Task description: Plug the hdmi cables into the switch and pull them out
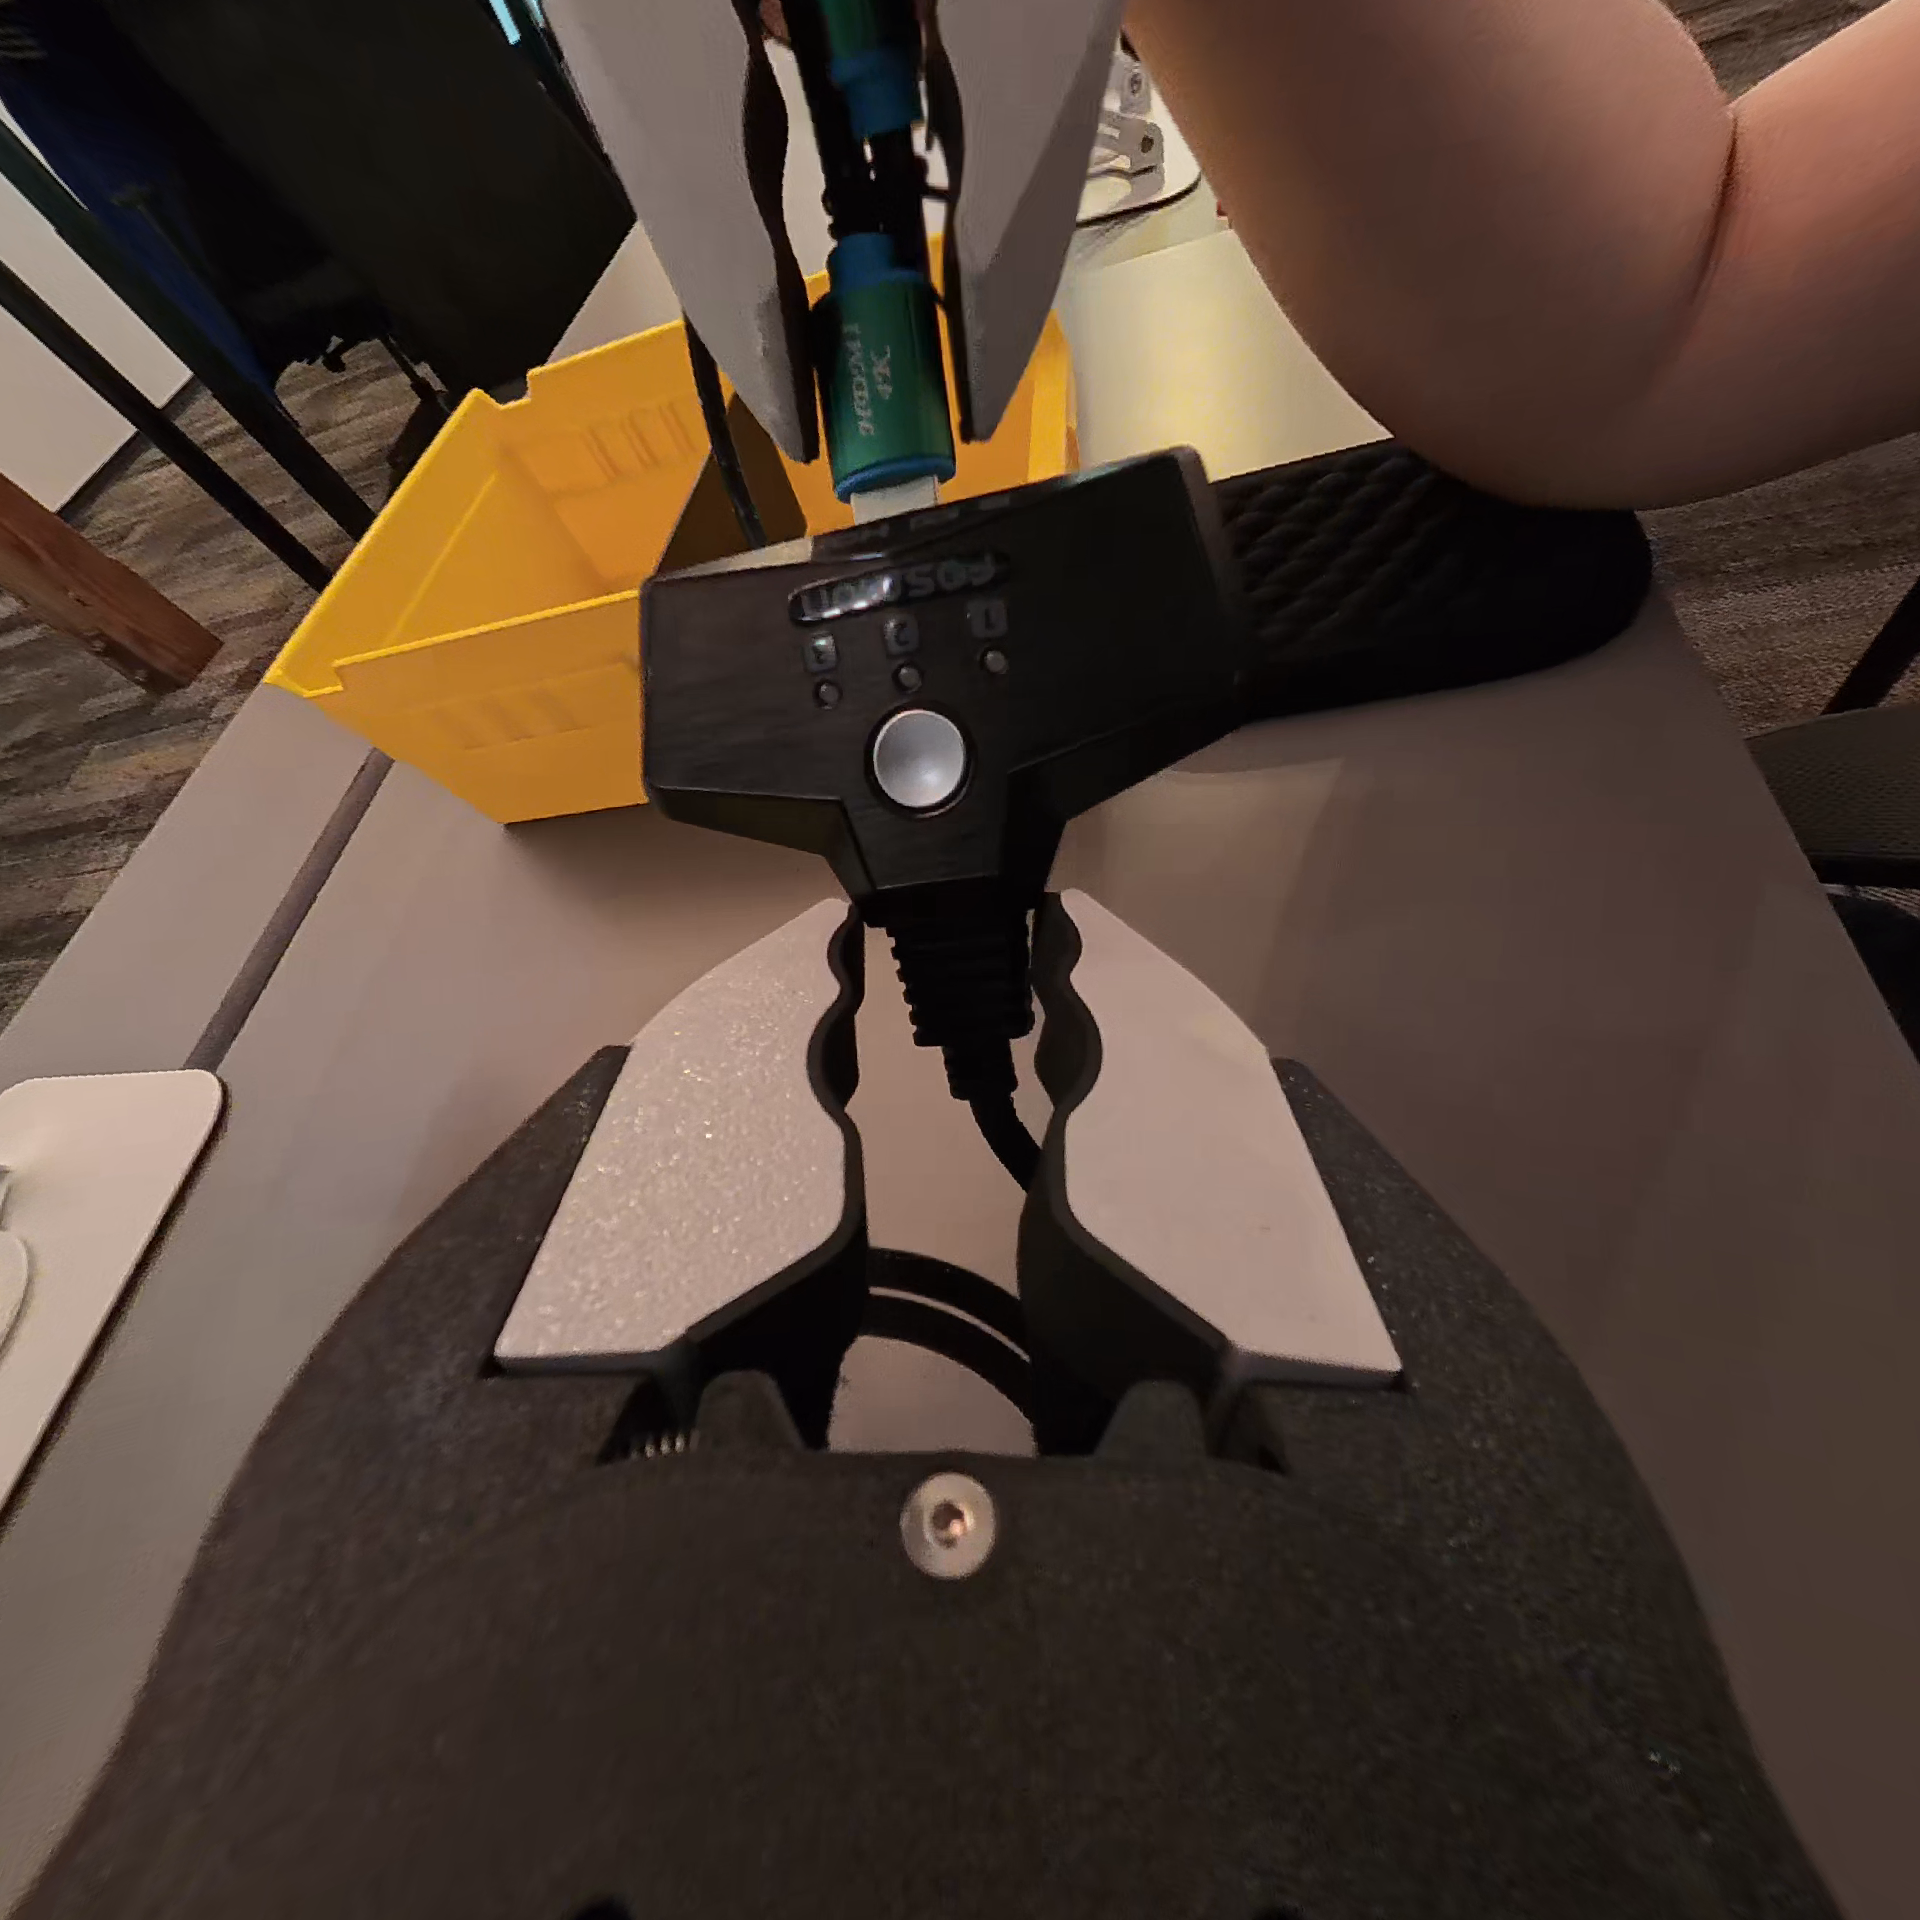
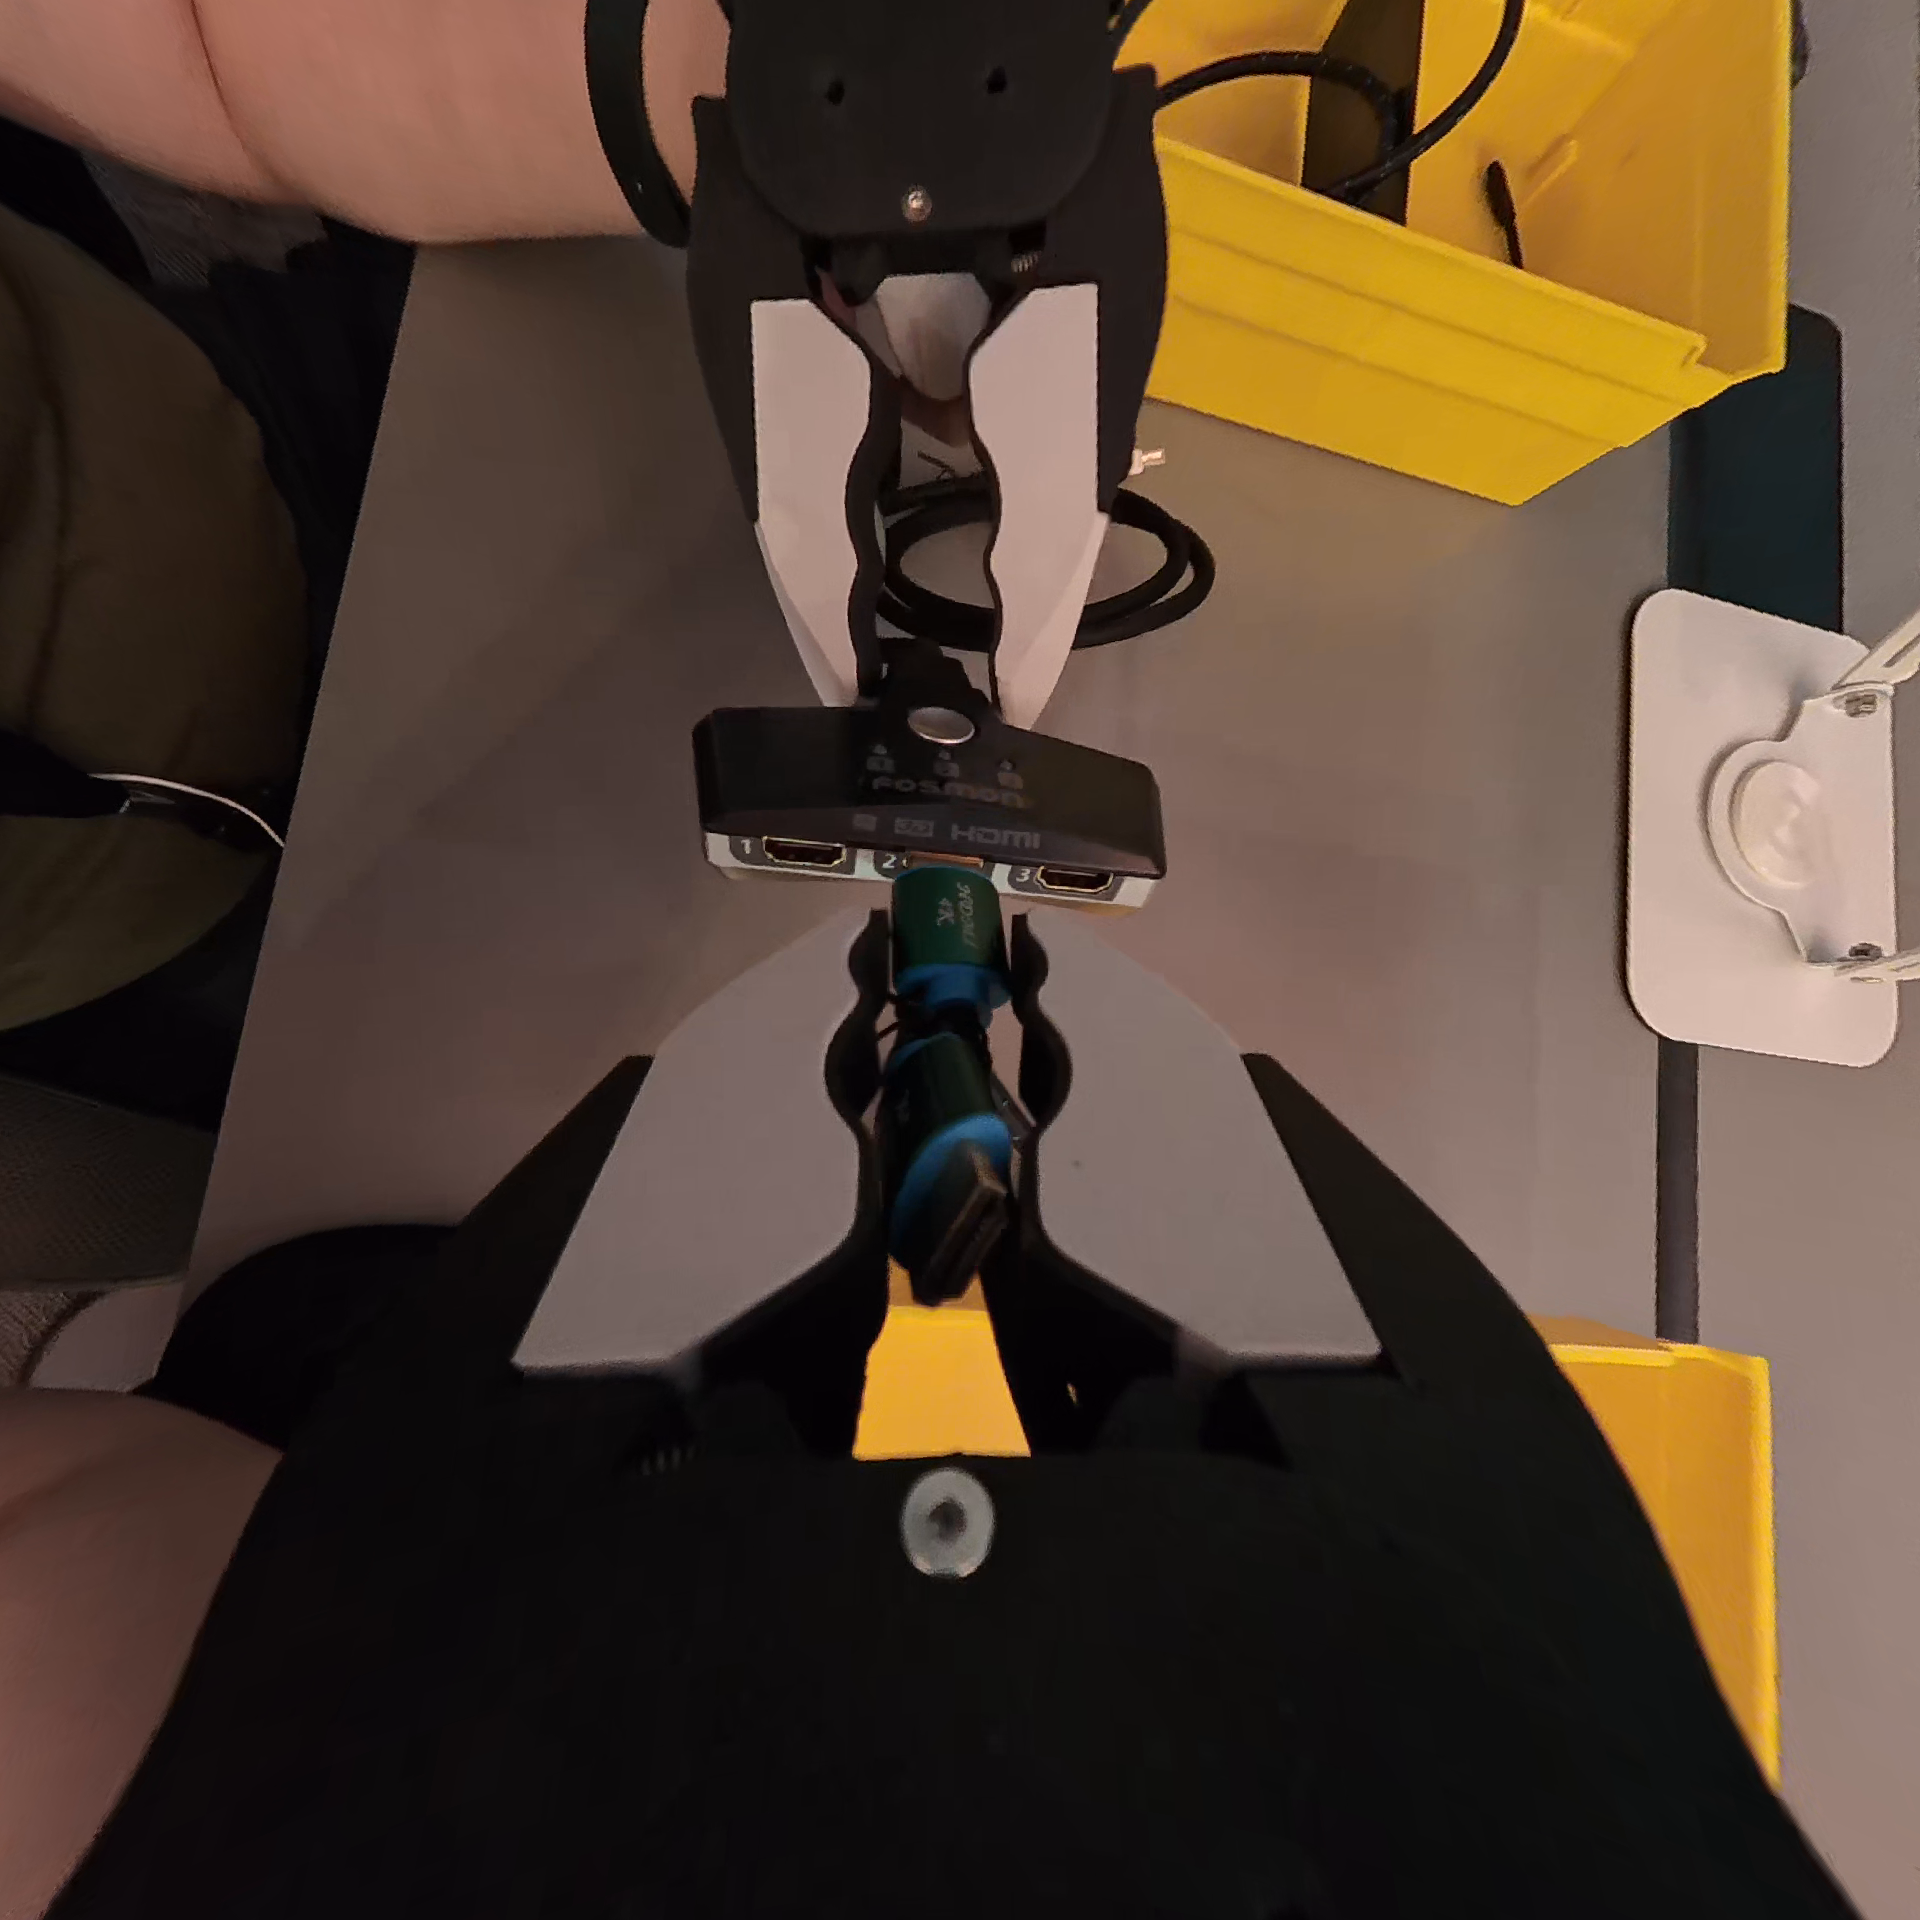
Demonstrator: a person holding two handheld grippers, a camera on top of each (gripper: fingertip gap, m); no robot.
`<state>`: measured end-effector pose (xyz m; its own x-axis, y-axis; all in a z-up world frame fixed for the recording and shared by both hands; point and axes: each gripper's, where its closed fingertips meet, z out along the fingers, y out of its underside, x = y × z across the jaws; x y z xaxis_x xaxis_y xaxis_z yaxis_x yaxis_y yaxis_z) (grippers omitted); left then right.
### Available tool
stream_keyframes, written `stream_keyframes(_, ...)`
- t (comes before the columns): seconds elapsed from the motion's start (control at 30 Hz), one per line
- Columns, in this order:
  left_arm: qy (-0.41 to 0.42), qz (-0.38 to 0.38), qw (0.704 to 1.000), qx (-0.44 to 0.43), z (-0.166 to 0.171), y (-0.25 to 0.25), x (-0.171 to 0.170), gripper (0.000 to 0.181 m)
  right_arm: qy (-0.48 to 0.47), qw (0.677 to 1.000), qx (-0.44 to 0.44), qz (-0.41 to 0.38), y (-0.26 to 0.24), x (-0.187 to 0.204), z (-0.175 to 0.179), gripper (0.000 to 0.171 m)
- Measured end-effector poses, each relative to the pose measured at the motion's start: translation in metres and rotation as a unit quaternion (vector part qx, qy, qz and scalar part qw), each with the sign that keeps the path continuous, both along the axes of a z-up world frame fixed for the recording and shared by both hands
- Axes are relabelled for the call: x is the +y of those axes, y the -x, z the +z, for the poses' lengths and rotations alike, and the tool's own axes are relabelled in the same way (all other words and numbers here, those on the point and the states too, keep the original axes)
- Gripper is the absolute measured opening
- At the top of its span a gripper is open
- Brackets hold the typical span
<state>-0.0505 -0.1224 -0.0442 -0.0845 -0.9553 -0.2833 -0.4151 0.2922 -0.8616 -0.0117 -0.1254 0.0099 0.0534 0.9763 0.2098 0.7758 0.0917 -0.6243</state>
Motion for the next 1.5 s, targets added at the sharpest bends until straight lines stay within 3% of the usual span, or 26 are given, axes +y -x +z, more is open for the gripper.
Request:
stream_keyframes(0.3,0.022,0.009,1.000,-0.014,0.010,0.005,0.006,0.031,0.017,0.999,0.039,0.001,0.005,0.008,0.008,0.022)
stream_keyframes(0.53,0.014,0.006,0.998,0.057,-0.012,0.004,0.004,0.030,0.019,1.000,-0.016,0.001,0.006,0.004,-0.008,0.022)
stream_keyframes(0.93,0.052,0.019,0.997,0.054,-0.011,0.005,0.007,0.030,0.032,0.999,-0.023,-0.017,0.005,0.010,-0.014,0.022)
stream_keyframes(1.1,0.029,0.027,0.996,0.078,-0.021,0.005,0.011,0.031,0.025,0.999,-0.043,-0.019,0.006,0.013,-0.022,0.022)
stream_keyframes(1.27,0.081,0.031,0.996,0.027,-0.012,0.001,0.018,0.030,-0.030,0.999,-0.016,-0.023,0.002,0.024,-0.010,0.026)
stream_keyframes(1.4,0.145,0.017,0.989,-0.012,0.003,0.011,0.018,0.026,-0.185,0.982,0.025,0.016,0.013,0.027,0.020,0.033)
stream_keyframes(1.5,0.147,0.017,0.989,-0.015,0.004,0.016,0.018,0.026,-0.232,0.971,-0.003,0.052,0.019,0.019,0.014,0.039)
